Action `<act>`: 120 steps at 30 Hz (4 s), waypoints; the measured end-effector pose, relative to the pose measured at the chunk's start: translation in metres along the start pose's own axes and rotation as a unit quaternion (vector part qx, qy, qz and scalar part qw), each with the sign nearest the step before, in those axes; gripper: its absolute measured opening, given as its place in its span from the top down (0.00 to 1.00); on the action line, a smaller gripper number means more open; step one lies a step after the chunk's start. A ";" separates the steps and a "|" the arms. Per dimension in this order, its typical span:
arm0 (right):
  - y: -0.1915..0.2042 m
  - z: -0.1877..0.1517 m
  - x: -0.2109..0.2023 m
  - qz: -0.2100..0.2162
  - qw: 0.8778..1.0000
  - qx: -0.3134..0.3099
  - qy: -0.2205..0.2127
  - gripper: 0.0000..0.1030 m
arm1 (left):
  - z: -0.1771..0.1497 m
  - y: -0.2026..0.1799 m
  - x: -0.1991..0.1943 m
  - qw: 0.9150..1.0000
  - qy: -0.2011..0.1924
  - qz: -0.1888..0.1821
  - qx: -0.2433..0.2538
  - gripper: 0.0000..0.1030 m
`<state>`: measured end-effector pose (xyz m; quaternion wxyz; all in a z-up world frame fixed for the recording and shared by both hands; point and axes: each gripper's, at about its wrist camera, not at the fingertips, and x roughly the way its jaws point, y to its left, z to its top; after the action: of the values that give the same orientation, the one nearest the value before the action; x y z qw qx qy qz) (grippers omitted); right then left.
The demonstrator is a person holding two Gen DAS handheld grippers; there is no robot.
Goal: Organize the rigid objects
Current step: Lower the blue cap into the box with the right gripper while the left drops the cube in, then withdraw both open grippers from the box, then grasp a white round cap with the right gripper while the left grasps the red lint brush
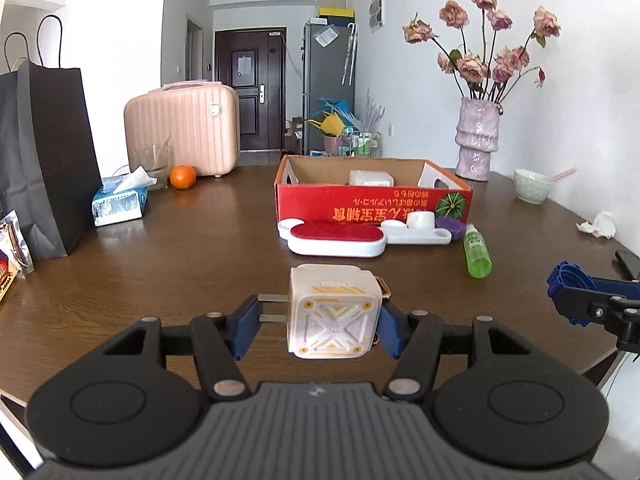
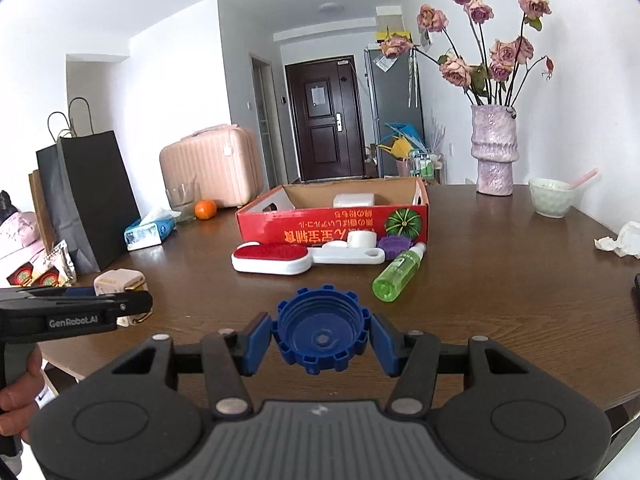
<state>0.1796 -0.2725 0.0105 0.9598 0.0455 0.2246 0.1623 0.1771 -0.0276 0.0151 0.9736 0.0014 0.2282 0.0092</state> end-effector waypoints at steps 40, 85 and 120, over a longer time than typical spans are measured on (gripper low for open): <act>-0.118 0.223 0.481 -0.094 0.983 -0.045 0.152 0.23 | 0.218 0.010 0.468 0.986 0.164 -0.028 0.034 0.22; -0.021 0.074 0.018 -0.057 0.996 -0.034 -0.055 0.10 | 0.047 0.043 -0.011 0.993 -0.093 0.046 0.051 0.00; -0.031 -0.005 0.054 -0.022 0.998 0.038 0.037 0.32 | 0.011 0.024 0.073 0.998 0.047 -0.036 -0.010 0.09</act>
<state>0.2324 -0.2838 -0.0214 0.9517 0.0712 0.2668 0.1344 0.2467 -0.0025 -0.0074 0.9615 -0.0168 0.2734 -0.0234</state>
